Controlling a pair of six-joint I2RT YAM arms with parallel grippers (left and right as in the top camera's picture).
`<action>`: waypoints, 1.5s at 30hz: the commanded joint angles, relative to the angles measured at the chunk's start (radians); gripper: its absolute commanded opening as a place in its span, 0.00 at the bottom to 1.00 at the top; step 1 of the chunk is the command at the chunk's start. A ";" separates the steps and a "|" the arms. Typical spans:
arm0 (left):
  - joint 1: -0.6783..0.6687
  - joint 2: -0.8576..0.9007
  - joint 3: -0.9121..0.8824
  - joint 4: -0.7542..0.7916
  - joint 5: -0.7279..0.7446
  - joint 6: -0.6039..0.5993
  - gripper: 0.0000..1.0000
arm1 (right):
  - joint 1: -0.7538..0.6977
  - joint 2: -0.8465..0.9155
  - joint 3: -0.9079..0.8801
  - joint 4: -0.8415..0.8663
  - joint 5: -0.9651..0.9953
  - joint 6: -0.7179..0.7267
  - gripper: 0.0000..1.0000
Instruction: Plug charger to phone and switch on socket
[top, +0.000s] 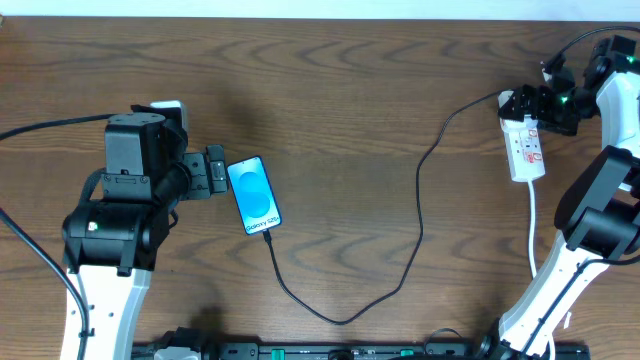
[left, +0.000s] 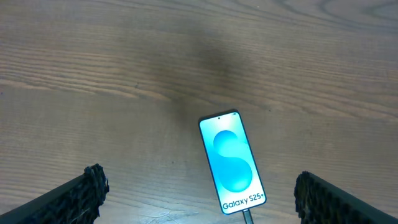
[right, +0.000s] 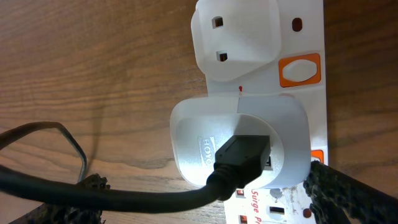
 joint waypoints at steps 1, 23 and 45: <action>-0.002 0.002 0.012 0.000 -0.009 0.013 0.98 | 0.016 0.012 -0.013 0.008 -0.025 -0.013 0.99; -0.002 0.002 0.012 0.000 -0.009 0.013 0.98 | 0.016 0.012 -0.137 0.089 -0.094 0.021 0.99; -0.002 0.002 0.012 0.000 -0.009 0.013 0.98 | -0.014 -0.003 0.302 -0.234 0.170 0.024 0.99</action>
